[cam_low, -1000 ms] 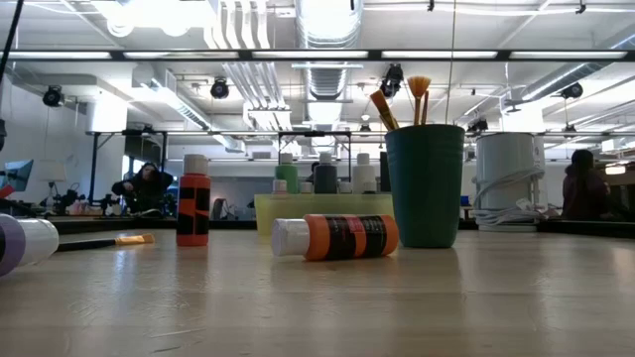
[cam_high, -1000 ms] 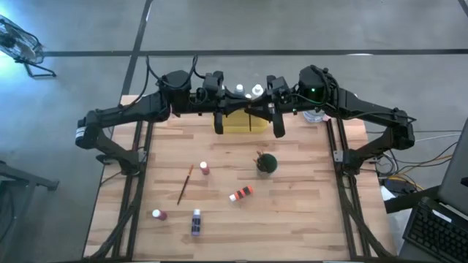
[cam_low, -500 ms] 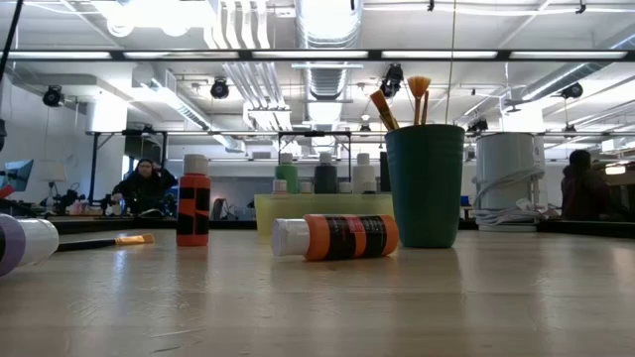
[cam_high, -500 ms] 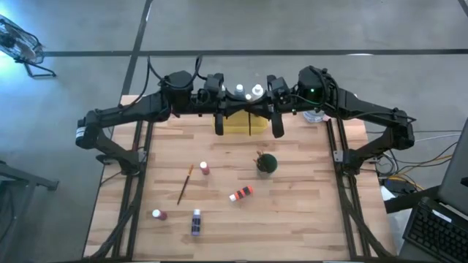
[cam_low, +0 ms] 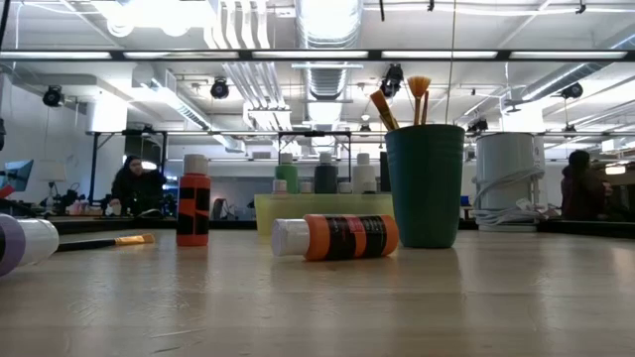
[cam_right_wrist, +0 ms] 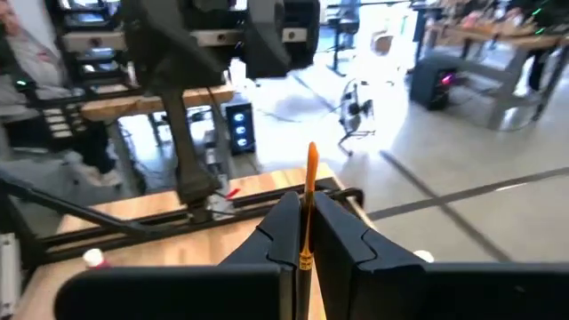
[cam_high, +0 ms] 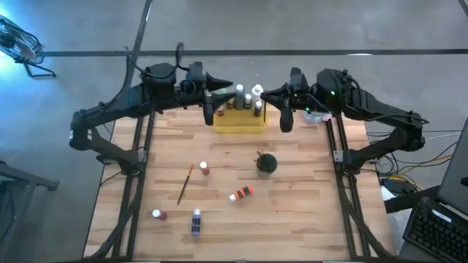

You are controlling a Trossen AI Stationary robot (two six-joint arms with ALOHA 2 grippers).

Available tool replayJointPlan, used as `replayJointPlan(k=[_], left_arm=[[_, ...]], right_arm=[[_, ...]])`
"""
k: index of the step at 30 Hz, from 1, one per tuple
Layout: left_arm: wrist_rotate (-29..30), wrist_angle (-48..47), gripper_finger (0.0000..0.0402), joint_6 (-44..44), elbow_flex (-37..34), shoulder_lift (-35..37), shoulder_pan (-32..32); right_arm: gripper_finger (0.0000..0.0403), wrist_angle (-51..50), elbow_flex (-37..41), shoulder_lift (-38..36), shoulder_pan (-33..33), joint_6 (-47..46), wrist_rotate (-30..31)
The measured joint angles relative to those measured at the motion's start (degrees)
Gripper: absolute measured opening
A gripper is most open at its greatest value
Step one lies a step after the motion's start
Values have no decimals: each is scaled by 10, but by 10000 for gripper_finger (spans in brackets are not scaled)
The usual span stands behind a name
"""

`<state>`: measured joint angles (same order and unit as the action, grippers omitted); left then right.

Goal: Pick & Place Paint Supplies
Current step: Put the gold paint brush into the green cup

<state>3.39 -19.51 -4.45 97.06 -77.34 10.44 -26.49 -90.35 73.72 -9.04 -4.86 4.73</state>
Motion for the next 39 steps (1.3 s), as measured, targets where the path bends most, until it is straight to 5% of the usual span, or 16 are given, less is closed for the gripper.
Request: replayJointPlan(k=[8, 13, 19, 27, 39], left_arm=[[65, 0, 193, 35, 0, 49, 0], [68, -1, 193, 35, 0, 65, 0], [68, -5, 193, 35, -4, 67, 0], [68, -4, 193, 25, -5, 66, 0], [68, -2, 193, 23, -6, 67, 0]], right_arm=[[12, -45, 21, -21, 140, 18, 255], [11, -48, 74, -29, 201, -45, 327], [11, -17, 165, -60, 225, -113, 347], [11, 216, 314, -116, 238, -50, 340], [11, 348, 479, -162, 238, -45, 287]])
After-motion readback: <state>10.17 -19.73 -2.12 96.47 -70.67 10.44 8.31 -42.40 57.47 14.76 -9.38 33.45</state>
